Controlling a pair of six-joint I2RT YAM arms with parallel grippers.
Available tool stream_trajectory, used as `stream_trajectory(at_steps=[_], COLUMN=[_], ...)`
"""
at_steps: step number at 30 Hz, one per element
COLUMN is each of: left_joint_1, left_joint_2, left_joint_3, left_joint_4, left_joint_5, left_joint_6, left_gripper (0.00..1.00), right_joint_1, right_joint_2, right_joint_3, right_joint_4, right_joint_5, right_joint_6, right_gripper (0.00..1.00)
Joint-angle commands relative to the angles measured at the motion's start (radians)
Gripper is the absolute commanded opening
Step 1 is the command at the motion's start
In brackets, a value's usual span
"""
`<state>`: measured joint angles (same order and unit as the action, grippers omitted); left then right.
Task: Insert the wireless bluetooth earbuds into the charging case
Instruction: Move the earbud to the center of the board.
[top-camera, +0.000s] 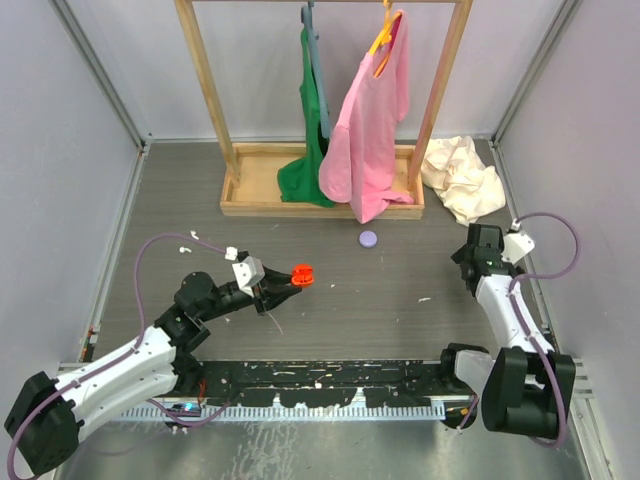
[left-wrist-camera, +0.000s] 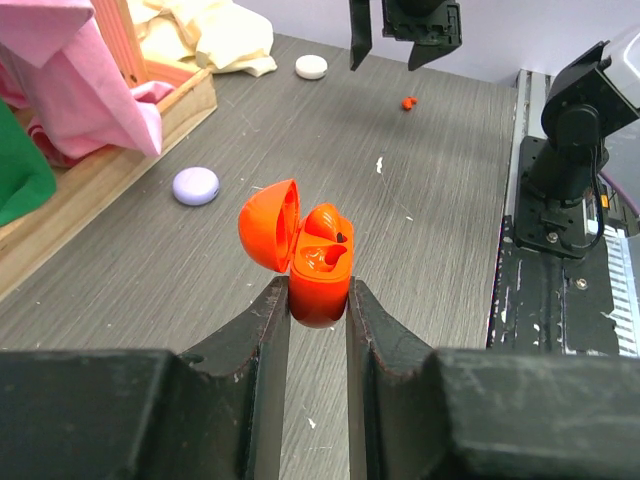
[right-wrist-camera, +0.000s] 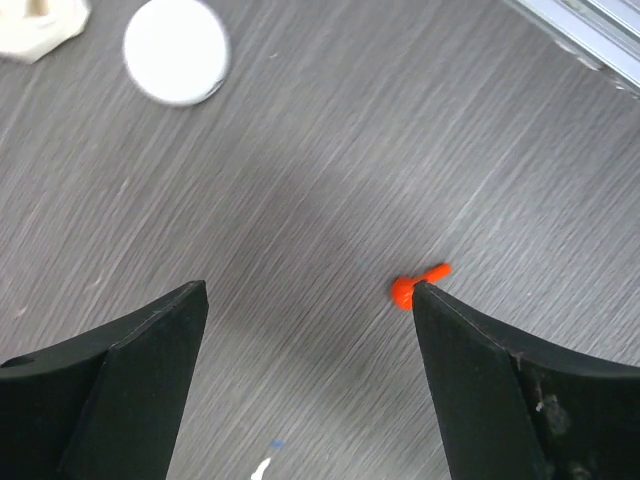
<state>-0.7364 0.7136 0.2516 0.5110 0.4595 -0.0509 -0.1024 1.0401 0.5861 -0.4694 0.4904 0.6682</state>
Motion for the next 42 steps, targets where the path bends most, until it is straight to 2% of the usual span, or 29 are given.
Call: stream_trajectory(at_steps=[1, 10, 28, 36, 42], left_joint_1=[-0.001, -0.001, -0.001, -0.001, -0.001], left_joint_2=[0.006, 0.018, 0.019, -0.001, 0.0], left_joint_3=[0.018, 0.017, 0.021, 0.018, 0.016], left_joint_4=[0.053, 0.056, 0.055, 0.052, 0.055], left_joint_5=[0.009, 0.011, 0.032, 0.032, 0.032], left_joint_6=[0.016, 0.016, 0.008, 0.003, -0.001], left_gripper=[0.03, 0.03, 0.03, 0.03, 0.03], right_joint_1=[-0.108, -0.163, -0.201, -0.2, -0.201], right_joint_2=[0.059, 0.156, 0.142, 0.086, 0.129], right_joint_3=[-0.018, -0.023, -0.078, -0.095, -0.084], right_joint_4=[0.106, 0.198, 0.106, 0.079, 0.077], right_joint_5=[-0.052, -0.061, -0.154, -0.148, -0.129], right_joint_6=[0.001, 0.034, 0.058, 0.045, 0.062], right_gripper=[0.88, 0.86, 0.84, 0.76, 0.71])
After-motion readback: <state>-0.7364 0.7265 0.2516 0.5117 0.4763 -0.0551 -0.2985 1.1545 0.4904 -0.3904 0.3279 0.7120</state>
